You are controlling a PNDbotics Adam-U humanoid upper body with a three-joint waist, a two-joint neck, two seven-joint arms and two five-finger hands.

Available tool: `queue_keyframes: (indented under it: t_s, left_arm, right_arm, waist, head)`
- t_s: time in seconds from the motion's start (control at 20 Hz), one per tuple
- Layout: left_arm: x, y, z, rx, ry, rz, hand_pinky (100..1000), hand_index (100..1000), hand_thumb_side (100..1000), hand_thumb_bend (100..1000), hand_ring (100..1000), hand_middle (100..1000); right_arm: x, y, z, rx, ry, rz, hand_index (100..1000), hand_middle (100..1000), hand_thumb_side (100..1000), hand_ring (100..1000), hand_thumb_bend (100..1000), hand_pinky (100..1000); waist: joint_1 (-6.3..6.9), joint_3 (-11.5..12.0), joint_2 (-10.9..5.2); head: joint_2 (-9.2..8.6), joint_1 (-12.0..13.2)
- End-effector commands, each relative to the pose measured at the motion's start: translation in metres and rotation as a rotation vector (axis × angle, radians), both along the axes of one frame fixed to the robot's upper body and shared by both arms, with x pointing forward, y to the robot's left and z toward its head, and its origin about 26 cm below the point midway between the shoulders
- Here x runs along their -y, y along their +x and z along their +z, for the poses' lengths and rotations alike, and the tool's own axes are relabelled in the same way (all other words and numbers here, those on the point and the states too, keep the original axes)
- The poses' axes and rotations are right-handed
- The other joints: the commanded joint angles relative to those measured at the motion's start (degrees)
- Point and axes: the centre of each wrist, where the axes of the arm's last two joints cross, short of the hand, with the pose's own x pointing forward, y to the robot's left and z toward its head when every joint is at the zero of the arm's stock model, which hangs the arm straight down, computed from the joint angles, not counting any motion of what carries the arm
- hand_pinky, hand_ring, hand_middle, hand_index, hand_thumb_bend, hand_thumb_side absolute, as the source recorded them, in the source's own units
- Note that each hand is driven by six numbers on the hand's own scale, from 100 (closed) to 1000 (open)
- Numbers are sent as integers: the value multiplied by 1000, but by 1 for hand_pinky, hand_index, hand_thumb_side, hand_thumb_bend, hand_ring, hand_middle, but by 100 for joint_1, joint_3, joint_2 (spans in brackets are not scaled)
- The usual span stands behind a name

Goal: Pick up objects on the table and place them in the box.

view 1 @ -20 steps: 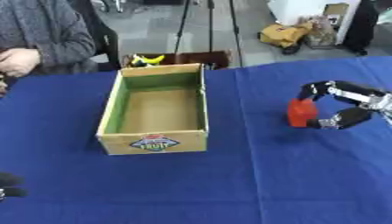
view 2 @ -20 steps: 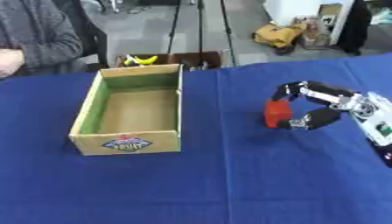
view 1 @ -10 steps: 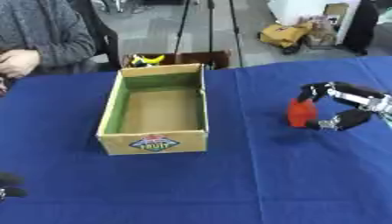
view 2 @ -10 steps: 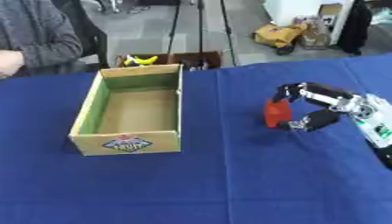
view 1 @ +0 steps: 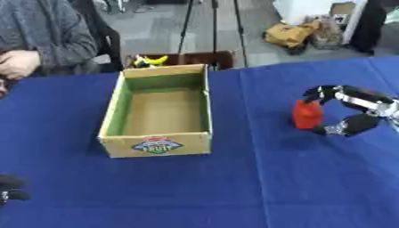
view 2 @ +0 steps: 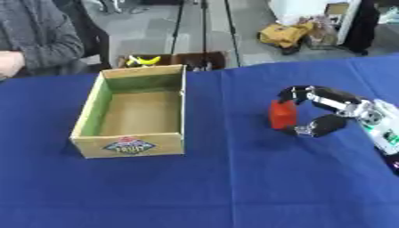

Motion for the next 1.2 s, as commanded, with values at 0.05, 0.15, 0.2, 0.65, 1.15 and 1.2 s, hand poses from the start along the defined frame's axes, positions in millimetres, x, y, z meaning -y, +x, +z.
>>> queue_keyframes:
  t_s: [0.05, 0.15, 0.2, 0.65, 1.15, 1.2]
  left_arm:
    - [-2, 0, 8, 28, 11, -3, 583, 701, 1000, 205, 665, 602]
    - [-2, 0, 8, 28, 10, -3, 583, 701, 1000, 205, 665, 602]
    - [-2, 0, 8, 28, 10, -4, 583, 701, 1000, 205, 665, 602]
    - [0, 0, 8, 28, 6, -12, 583, 701, 1000, 203, 664, 602]
    - [2, 0, 7, 28, 1, -22, 583, 700, 1000, 203, 664, 603]
    - [2, 0, 7, 28, 1, -23, 583, 700, 1000, 202, 664, 603]
  right_arm:
    - [8, -5, 26, 56, -21, -24, 885, 921, 676, 1000, 468, 775]
    - [9, -5, 27, 61, -14, -31, 886, 922, 676, 1000, 466, 775]
    - [10, -5, 28, 64, -11, -33, 885, 922, 676, 1000, 462, 775]
    - [17, -8, 35, 57, -16, -67, 891, 912, 708, 1000, 454, 778]
    - [22, -11, 34, 47, -60, -109, 910, 859, 737, 1000, 426, 778]
    - [22, -11, 34, 48, -63, -113, 909, 856, 738, 1000, 424, 778]
  waist:
    - [-15, 14, -69]
    - [-11, 20, -60]
    - [-9, 23, -55]
    - [25, 131, 35]
    - [77, 209, 115]
    - [79, 207, 119]
  head:
    - [-35, 17]
    - [-21, 16]
    - [-17, 14]
    - [-45, -7]
    - [-34, -59]
    - [-34, -58]
